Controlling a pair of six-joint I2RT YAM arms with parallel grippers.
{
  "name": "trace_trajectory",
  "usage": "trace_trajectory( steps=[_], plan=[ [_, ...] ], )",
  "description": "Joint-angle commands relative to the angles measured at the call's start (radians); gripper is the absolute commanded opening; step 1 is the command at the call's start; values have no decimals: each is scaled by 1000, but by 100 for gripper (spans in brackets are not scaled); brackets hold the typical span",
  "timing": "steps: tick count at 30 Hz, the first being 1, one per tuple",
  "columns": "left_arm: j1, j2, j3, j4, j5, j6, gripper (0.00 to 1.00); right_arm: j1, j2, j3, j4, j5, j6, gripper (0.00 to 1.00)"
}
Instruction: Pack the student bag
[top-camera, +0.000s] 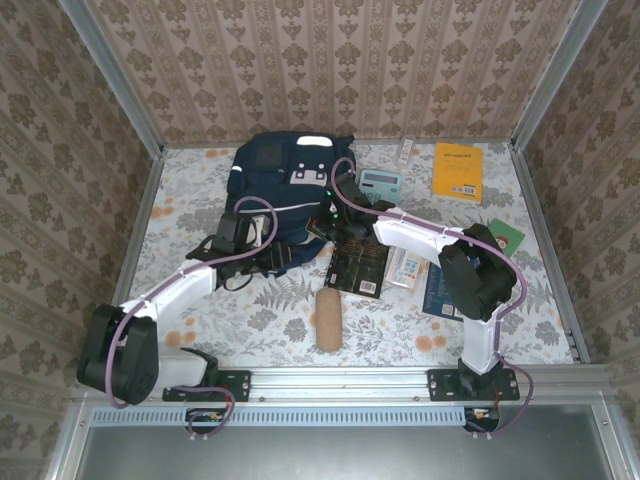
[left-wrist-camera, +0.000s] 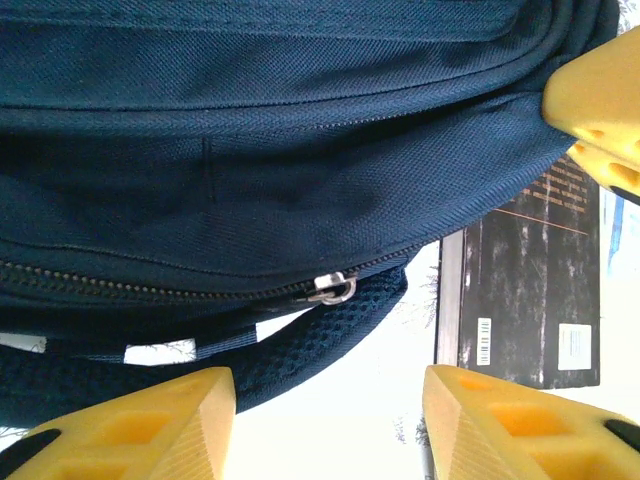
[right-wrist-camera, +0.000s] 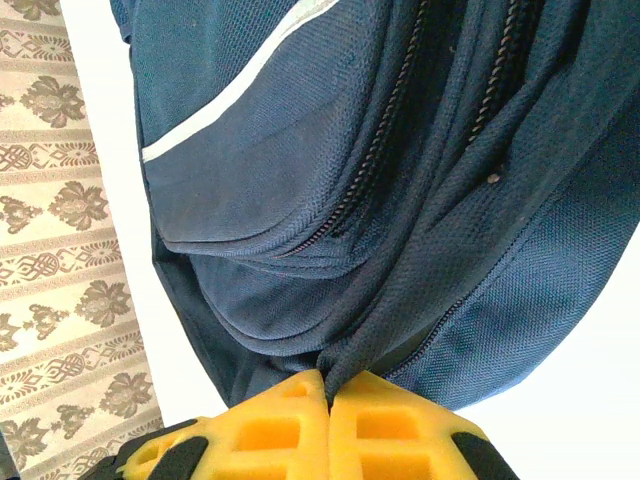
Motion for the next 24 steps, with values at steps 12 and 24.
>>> trace_trajectory(
  steps=[12,24],
  plan=[
    [-28,122,62,136,-86,63,46,-7,-43,55,39,-73,13,0],
    [-104,148,118,106,-98,100,32,-11,-36,52,39,-74,19,0]
  ],
)
